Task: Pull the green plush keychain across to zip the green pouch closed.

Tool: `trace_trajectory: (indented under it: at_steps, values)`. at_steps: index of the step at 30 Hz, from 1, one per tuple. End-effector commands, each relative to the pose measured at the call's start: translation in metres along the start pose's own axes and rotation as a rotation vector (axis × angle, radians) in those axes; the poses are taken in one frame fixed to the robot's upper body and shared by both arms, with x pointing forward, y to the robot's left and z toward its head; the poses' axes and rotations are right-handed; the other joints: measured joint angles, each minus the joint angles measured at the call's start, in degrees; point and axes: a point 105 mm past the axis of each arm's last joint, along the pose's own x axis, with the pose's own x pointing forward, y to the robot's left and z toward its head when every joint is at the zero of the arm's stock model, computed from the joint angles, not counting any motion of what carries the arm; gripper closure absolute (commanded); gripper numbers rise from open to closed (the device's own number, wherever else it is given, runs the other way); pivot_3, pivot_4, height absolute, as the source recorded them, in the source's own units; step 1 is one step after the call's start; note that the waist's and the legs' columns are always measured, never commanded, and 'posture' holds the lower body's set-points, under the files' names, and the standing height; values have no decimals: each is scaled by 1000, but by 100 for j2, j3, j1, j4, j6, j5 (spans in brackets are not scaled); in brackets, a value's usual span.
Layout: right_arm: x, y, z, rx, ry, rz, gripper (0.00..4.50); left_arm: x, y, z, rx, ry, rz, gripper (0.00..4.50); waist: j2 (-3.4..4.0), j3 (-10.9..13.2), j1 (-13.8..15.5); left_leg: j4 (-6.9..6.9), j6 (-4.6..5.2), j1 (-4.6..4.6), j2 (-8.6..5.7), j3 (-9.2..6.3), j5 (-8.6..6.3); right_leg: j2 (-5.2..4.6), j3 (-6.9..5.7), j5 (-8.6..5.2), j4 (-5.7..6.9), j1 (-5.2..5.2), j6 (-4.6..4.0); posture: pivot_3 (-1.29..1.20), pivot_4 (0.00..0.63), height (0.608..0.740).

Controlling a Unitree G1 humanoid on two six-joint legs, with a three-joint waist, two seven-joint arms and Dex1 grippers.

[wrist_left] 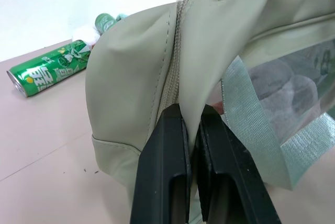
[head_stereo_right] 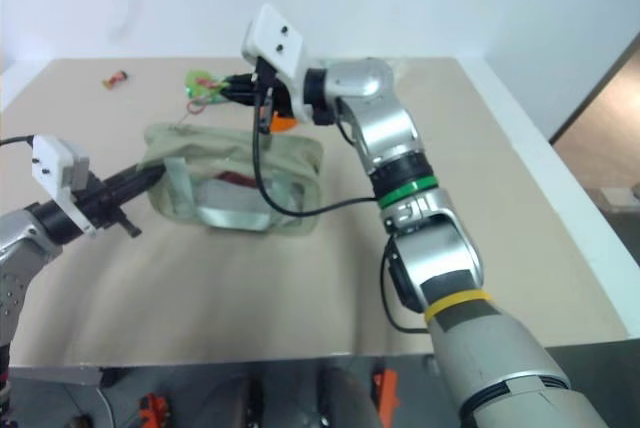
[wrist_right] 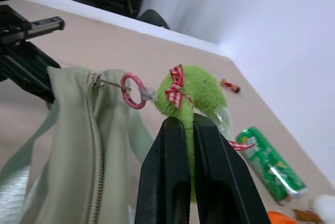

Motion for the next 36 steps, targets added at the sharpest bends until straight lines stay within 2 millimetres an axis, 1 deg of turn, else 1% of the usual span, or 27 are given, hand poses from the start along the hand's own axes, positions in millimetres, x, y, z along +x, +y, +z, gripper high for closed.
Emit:
trace_trajectory:
  at_steps: [1, 4, 10, 14, 17, 22, 25, 29, 33, 36]
  values:
    - [-20, -22, 25, -68, -65, -114, 4485, -1, 6, 1, 13, 2, 32, 4500, 0, 0, 0, 0, 0, 0, 0, -1, 0, 0, 0, 0, 0, 0, 0, 0, 150, 740]
    - [-24, -26, 23, -81, -56, -136, 4485, 0, 9, 2, 11, -4, 47, 4500, 0, 0, 0, 0, 0, 0, 0, 0, 0, 0, -1, 0, 0, 0, 0, 0, 150, 740]
    - [-44, -31, 12, -71, -26, -191, 4485, 1, 19, 6, -10, -24, 122, 4500, 0, 0, 5, 1, 0, -1, -1, 0, 0, -1, 0, 0, -1, 1, 1, 0, 150, 740]
    - [-69, -37, 1, -59, 6, -257, 4485, -1, 25, 7, -3, -24, 162, 4500, 0, 0, 5, -1, 0, -2, -1, 0, 0, -1, 3, 0, 0, -1, 0, 0, 150, 740]
    - [-95, -45, -8, -56, 37, -341, 4485, -1, 27, 7, 14, -20, 185, 4500, 0, 0, 5, -3, 0, -3, -1, 0, 0, 0, 4, 0, 0, -3, 0, 0, 150, 740]
    - [-133, -49, -20, -54, 95, -447, 4485, 0, 29, 9, 33, -26, 203, 4500, 0, 0, -3, -3, 0, 0, -1, 4, 0, 2, 5, -4, 0, -4, 7, 0, 150, 740]
    - [-157, -49, -34, -32, 151, -514, 4485, 1, 30, 11, 45, -31, 213, 4500, 0, 0, 6, -3, 0, 0, 2, 2, 0, 7, 5, -4, 0, -3, 8, 0, 150, 740]
    - [-185, -40, -71, 26, 249, -605, 4485, 4, 30, 12, 43, -36, 211, 4500, 0, 0, 4, -3, 0, 0, 0, 2, 0, 7, 6, -6, 0, 0, 10, 0, 150, 740]
    - [-196, -33, -100, 60, 307, -673, 4485, 8, 28, 12, 35, -43, 201, 4500, 0, 1, 0, -1, 0, 1, -1, 4, 0, 7, 13, -4, 0, -2, 13, 0, 150, 740]
    - [-198, -27, -113, 91, 333, -686, 4485, 10, 27, 12, 37, -43, 194, 4500, 0, 1, 0, 0, -1, 2, -4, 4, 1, 10, 15, -2, 0, -1, 16, 0, 150, 740]
